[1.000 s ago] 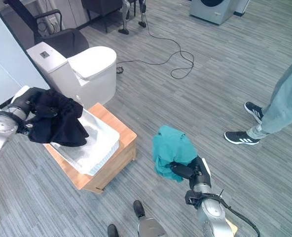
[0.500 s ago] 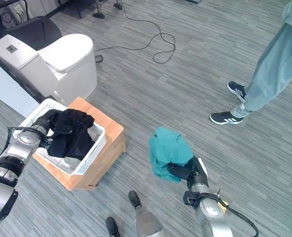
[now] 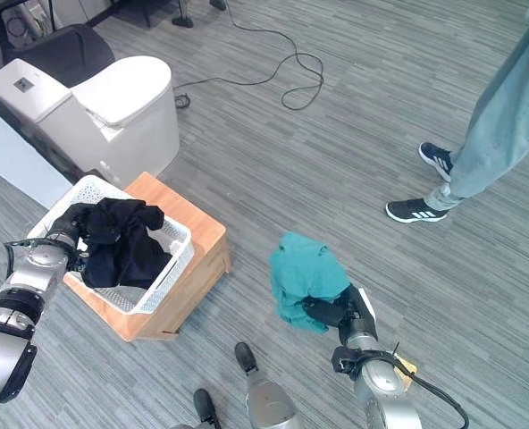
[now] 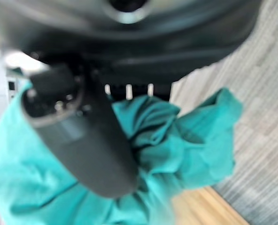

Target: Pick up bed clothes into laundry basket.

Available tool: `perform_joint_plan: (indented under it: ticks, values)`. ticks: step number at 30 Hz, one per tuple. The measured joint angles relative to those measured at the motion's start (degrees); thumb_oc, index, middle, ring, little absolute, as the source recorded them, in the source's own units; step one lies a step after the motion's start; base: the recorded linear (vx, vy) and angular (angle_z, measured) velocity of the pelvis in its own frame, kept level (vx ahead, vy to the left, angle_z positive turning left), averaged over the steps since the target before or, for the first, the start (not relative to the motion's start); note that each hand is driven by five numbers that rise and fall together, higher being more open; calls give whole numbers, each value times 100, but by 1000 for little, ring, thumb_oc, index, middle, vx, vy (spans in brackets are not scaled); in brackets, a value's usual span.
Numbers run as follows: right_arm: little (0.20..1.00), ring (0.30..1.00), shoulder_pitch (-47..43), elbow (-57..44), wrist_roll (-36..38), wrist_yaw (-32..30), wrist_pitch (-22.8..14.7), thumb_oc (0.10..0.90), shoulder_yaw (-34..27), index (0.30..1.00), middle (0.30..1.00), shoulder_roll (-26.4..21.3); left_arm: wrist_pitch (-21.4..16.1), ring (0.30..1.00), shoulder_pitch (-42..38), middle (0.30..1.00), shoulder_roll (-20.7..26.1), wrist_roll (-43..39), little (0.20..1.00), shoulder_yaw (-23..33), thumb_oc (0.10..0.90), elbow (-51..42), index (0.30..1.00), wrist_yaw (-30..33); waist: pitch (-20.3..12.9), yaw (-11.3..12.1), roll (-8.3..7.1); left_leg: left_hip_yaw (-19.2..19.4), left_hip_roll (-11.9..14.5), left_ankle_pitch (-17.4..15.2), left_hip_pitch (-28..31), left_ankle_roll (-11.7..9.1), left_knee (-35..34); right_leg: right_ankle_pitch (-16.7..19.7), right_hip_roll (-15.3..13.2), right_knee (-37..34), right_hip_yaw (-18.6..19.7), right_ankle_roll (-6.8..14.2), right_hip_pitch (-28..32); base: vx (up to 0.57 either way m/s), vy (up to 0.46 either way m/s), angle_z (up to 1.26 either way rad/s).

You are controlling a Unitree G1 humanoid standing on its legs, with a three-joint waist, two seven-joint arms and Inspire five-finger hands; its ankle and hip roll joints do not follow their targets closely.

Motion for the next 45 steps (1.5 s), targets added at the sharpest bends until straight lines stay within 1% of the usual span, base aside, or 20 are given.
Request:
perform_joint_plan:
  ticks: [1, 11, 17, 18, 20, 21, 22, 24, 26, 27, 28, 29, 32, 33, 36, 37, 38, 40, 42, 45]
  values:
    - [300, 300, 5, 0, 0, -1, 4, 400, -1, 300, 300, 0, 5, 900, 78, 900, 0, 0, 900, 51, 800, 20, 900, 0, 2, -8, 3, 0, -1, 1, 2, -1, 0, 0, 0, 0, 1, 0, 0, 0, 0, 0]
    - [300, 300, 14, 0, 0, 63, 43, 400, -4, 300, 300, -22, 74, 900, 204, 900, 89, 415, 900, 37, 800, -173, 900, -54, 57, 21, 63, -26, 16, 4, 49, -6, 2, 0, -3, 0, -52, 0, 72, -2, -5, 1]
    - [300, 300, 85, 1, -4, 71, 62, 400, -106, 300, 300, -51, 4, 900, 182, 900, 588, 277, 900, 4, 800, -1978, 900, 11, 109, 184, 63, -159, 20, 22, 22, -31, -1, -4, -29, 0, -162, -1, 89, -9, -19, 12]
    - [300, 300, 64, 0, -27, 66, 79, 400, -152, 300, 300, -102, -142, 900, 193, 900, 671, 138, 900, 26, 800, -2376, 900, 21, 120, 222, 78, -202, 19, 25, 19, -34, -2, -21, -47, 1, -222, 17, 108, -6, -17, 13]
    - [300, 300, -22, 0, -108, 56, 104, 400, -195, 300, 300, -244, -201, 900, 609, 900, 722, -162, 900, 410, 800, -3289, 900, 92, 158, 258, 85, -213, 6, 24, 54, -33, -3, -20, -54, 2, -208, 17, 138, -8, -20, 6]
    - [300, 300, -72, 0, -131, 19, 102, 400, -348, 300, 300, -334, -440, 900, 902, 900, 732, -367, 900, 630, 800, -3901, 900, 150, 196, 299, 99, -255, -1, 24, 75, -32, -2, -6, -67, 2, -238, -4, 177, -5, -31, 6]
    - [300, 300, -139, 1, -165, -23, 128, 400, -408, 300, 300, -441, -474, 900, 1143, 900, 743, -487, 900, 820, 800, -4327, 900, 164, 204, 353, 97, -285, 0, 15, 56, -29, -6, -24, -73, 2, -247, 2, 210, 1, -23, 10]
    - [300, 300, -343, 0, -313, -40, 139, 400, -575, 300, 300, -799, -651, 900, 2020, 900, 759, -533, 900, 1385, 800, -5349, 900, 245, 204, 389, 98, -311, -3, 0, 154, -20, -3, -69, -75, 1, -267, 14, 302, -2, -12, 8]
    - [300, 300, -483, -4, -343, -165, 113, 400, -947, 300, 300, -949, -789, 900, 2372, 900, 773, -560, 900, 1658, 800, -5672, 900, 300, 199, 576, 88, -390, 6, -6, 192, -11, -4, -98, -82, 1, -342, 1, 377, 0, -26, 18]
    - [300, 300, -684, -6, -355, -206, 127, 400, -1004, 300, 300, -1130, -819, 900, 2748, 900, 729, -628, 900, 2016, 800, -5845, 900, 350, 196, 622, 79, -423, 7, -20, 195, -5, -5, -137, -87, 3, -376, 23, 400, 5, -33, 20]
    - [300, 300, -802, -13, -362, -214, 111, 400, -1044, 300, 300, -1295, -853, 900, 3002, 900, 646, -686, 900, 2261, 800, -5940, 900, 399, 194, 602, 82, -449, 2, -13, 248, 2, -1, -138, -93, 1, -385, 21, 411, -12, -25, 26]
    - [300, 300, -1000, -17, -372, -284, 80, 400, -1154, 300, 300, -1430, -855, 900, 3285, 900, 608, -755, 900, 2517, 800, -5942, 900, 535, 185, 745, 60, -513, 20, 3, 276, -10, 24, -102, -90, 2, -453, -30, 475, -12, -25, 17]
    - [300, 300, -1392, -20, -371, -318, 66, 400, -1137, 300, 300, -1860, -989, 900, 3671, 900, -218, -1079, 900, 3102, 800, -6091, 900, 673, 166, 887, 53, -642, 19, -1, 327, -9, 13, -166, -103, 1, -538, 6, 565, -58, -32, 22]
    - [300, 300, -1893, -18, -369, -392, 82, 400, -980, 300, 300, -2012, -1048, 900, 3995, 900, -763, -1359, 900, 3329, 800, -6170, 900, 720, 124, 1098, -17, -709, 22, 11, 281, -22, 9, -144, -121, 4, -657, -21, 598, -79, -30, 37]
    - [300, 300, -2688, -77, -345, -401, 13, 400, -586, 300, 300, -2130, -1052, 900, 4598, 900, -1391, -1773, 900, 3281, 800, -6264, 900, 704, 85, 1242, -103, -842, -8, 50, 340, -17, 31, -162, -134, 0, -752, -21, 655, -41, -29, 29]
    - [300, 300, -2888, -135, -343, -392, -8, 400, -435, 300, 300, -2110, -1023, 900, 4807, 900, -1431, -1867, 900, 3226, 800, -6252, 900, 673, 57, 1389, -151, -920, -4, 59, 276, -21, 31, -169, -143, 2, -846, -28, 664, -30, -59, 39]
    - [300, 300, -3298, -337, -348, -371, 2, 400, -95, 300, 300, -2164, -983, 900, 5196, 900, -1807, -1958, 900, 3251, 800, -6247, 900, 619, 14, 1595, -227, -1049, 22, 75, 246, -45, 31, -196, -168, 2, -981, -26, 691, -54, -45, 51]
    - [300, 300, -3764, -367, -372, -373, 5, 400, 215, 300, 300, -2197, -940, 900, 5472, 900, -2215, -2109, 900, 3245, 800, -6239, 900, 629, -14, 1774, -278, -1304, -10, 98, 242, -50, 8, -269, -212, 2, -1201, -38, 799, -33, -45, 76]
    - [300, 300, -4299, -283, -374, -370, -15, 400, 556, 300, 300, -2169, -868, 900, 5774, 900, -2281, -2301, 900, 3213, 800, -6193, 900, 627, -84, 2110, -381, -1572, -24, 139, 195, -57, 36, -402, -236, -2, -1459, 20, 850, 23, -46, 72]
    - [300, 300, -5067, 63, -411, -363, -12, 400, 1126, 300, 300, -2102, -838, 900, 5843, 900, -2275, -2678, 900, 3308, 800, -5886, 900, 750, -117, 2468, -430, -1772, -42, 174, 199, -63, 41, -432, -267, -2, -1642, -5, 892, -3, -32, 42]
